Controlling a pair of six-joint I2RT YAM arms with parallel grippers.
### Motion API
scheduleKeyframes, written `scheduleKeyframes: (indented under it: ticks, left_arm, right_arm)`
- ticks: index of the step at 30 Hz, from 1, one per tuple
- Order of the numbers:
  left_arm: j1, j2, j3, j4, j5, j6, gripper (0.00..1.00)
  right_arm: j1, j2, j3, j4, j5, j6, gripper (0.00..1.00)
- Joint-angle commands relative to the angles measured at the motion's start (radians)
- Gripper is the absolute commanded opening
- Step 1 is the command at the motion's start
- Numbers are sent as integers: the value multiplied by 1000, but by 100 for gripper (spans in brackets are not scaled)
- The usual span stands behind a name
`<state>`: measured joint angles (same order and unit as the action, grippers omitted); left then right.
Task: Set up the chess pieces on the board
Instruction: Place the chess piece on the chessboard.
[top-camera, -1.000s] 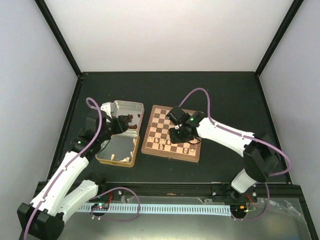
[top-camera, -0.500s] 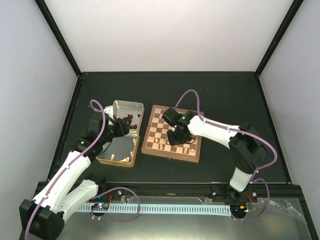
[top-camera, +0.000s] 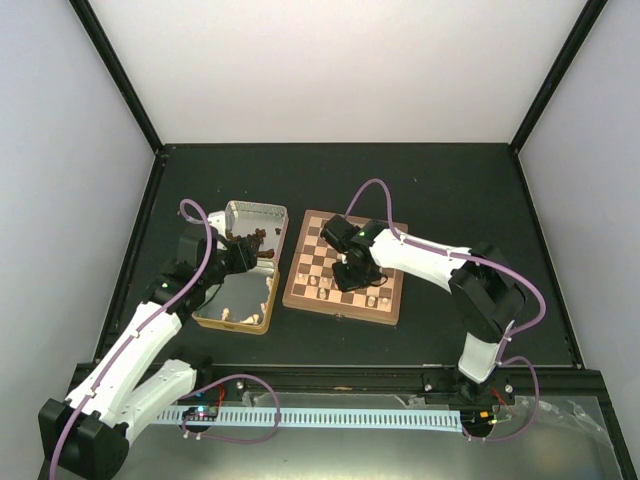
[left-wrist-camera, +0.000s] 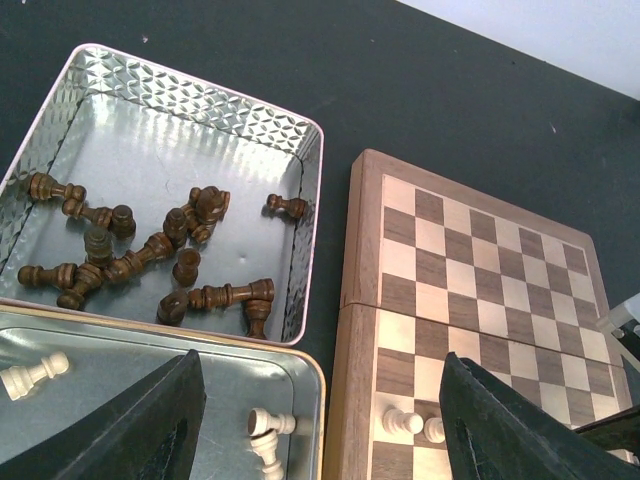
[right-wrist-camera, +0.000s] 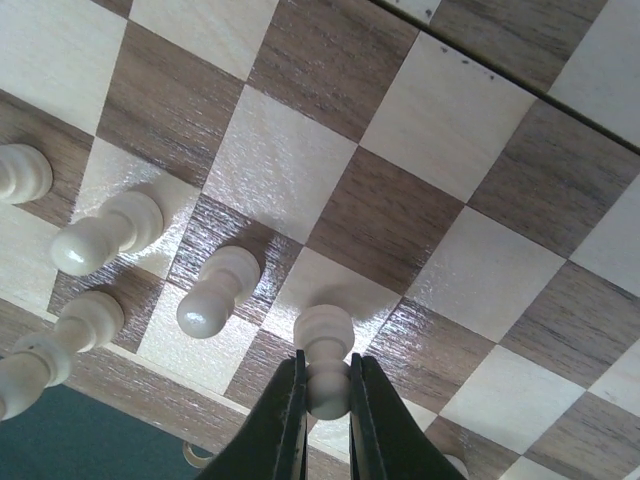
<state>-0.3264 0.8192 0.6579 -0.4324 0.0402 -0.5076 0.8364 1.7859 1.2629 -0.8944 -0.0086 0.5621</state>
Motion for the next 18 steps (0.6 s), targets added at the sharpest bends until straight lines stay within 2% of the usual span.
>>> scheduleKeyframes:
  ticks: [1, 10, 18]
  left_arm:
    - [7, -3, 18, 17, -16, 13, 66]
    - [7, 1, 5, -13, -22, -20, 67]
    - [7, 7, -84, 4, 28, -88, 68]
  right_arm:
    - [4, 1, 3, -19, 8, -18, 8]
    - [7, -4, 22, -15, 20, -14, 25]
    - [7, -42, 17, -6, 18, -5, 28]
